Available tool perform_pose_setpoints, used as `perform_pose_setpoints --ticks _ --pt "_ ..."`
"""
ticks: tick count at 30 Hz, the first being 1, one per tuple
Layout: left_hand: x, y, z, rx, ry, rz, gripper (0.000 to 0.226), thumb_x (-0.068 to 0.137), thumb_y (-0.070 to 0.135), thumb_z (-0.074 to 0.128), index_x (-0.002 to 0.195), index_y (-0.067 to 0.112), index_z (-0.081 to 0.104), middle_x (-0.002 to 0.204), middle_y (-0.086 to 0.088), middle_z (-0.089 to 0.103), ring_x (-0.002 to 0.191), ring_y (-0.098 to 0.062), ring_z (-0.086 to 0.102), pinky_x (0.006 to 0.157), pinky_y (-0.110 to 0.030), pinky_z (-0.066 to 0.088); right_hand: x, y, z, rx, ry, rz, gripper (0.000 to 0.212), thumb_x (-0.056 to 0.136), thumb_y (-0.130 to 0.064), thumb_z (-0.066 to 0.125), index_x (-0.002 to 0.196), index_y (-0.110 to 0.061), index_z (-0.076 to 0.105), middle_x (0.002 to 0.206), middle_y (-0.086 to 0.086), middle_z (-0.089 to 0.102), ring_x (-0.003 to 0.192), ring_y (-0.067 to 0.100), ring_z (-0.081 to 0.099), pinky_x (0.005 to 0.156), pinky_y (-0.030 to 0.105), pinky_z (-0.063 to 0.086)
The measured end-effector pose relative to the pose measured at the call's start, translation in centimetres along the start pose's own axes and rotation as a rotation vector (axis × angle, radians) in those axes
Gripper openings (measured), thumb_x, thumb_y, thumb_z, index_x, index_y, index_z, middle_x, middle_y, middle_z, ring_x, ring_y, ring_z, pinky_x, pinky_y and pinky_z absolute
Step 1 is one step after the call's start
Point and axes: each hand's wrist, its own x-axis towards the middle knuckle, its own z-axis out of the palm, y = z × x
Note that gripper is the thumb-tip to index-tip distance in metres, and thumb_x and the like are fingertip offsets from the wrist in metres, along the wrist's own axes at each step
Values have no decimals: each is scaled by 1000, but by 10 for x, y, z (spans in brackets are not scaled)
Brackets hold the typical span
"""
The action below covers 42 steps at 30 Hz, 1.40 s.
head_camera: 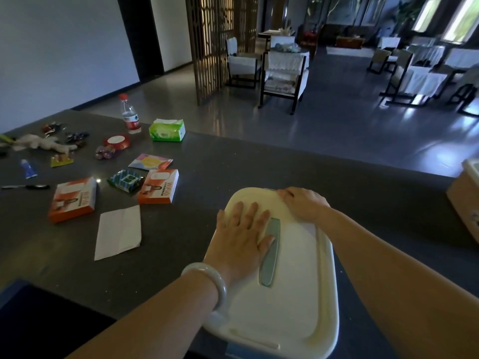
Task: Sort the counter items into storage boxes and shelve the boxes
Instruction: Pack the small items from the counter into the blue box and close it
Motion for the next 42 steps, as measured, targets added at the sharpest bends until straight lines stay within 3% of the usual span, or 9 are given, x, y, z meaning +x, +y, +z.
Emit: perform_pose_setpoints --ticks 6,10,12,14,21,25,28,36,42 --pt "6 -1 -3 -76 -66 -38 61 96 60 4 152 37 -2 162 6 -8 147 -24 -12 115 -57 -5 -60 5 16 89 230 -42 60 98 -45 42 150 -18 26 154 3 31 142 22 23 116 40 16" --pt "6 -5 -13 -163 -81 -16 62 97 60 13 153 35 3 161 6 -11 147 -22 -13 116 -57 -2 -123 10 29 352 325 60 69 96 -36 52 153 -15 17 158 3 20 145 22 16 118 40 18" --pt "1 -13 -20 -282 12 -18 66 97 60 24 154 34 5 161 9 -13 147 -19 -13 117 -55 -1 -153 12 38 444 339 106 71 95 -36 54 153 -18 16 157 2 24 143 22 21 116 41 22" --pt "-12 -26 -22 -368 99 -58 68 96 59 29 154 32 5 161 9 -10 148 -17 -10 118 -51 2 -177 11 49 520 322 162 74 94 -39 55 153 -22 14 156 0 26 141 21 27 112 40 26" --pt "-59 -35 -11 -886 -56 -247 73 96 44 48 153 35 5 161 9 4 146 -16 15 116 -42 22 -194 3 67 760 261 279 73 94 -45 52 152 -32 8 144 4 40 118 23 50 93 44 48" --pt "-60 -31 -25 -966 -43 -272 72 96 35 53 153 34 9 160 9 10 145 -16 18 117 -44 22 -193 5 66 794 278 299 74 92 -42 56 151 -34 13 132 -1 48 94 11 51 64 24 43" --pt "-57 -24 -39 -933 18 -229 74 95 33 57 153 32 12 160 10 9 146 -15 12 118 -45 19 -196 11 60 793 319 299 75 91 -44 57 150 -36 13 118 -9 45 85 5 47 58 16 36" --pt "-15 62 -54 -985 94 -111 78 93 32 58 154 31 9 159 7 12 144 -14 18 116 -35 20 -214 89 0 734 468 309 71 89 -43 62 148 -36 22 119 -16 42 83 -6 45 61 12 32" --pt "20 168 -39 -1008 107 -29 83 92 28 60 154 24 5 161 -2 6 146 -19 13 116 -33 18 -241 181 -42 619 491 405 70 88 -43 63 148 -33 28 128 -10 46 103 10 44 77 26 36"
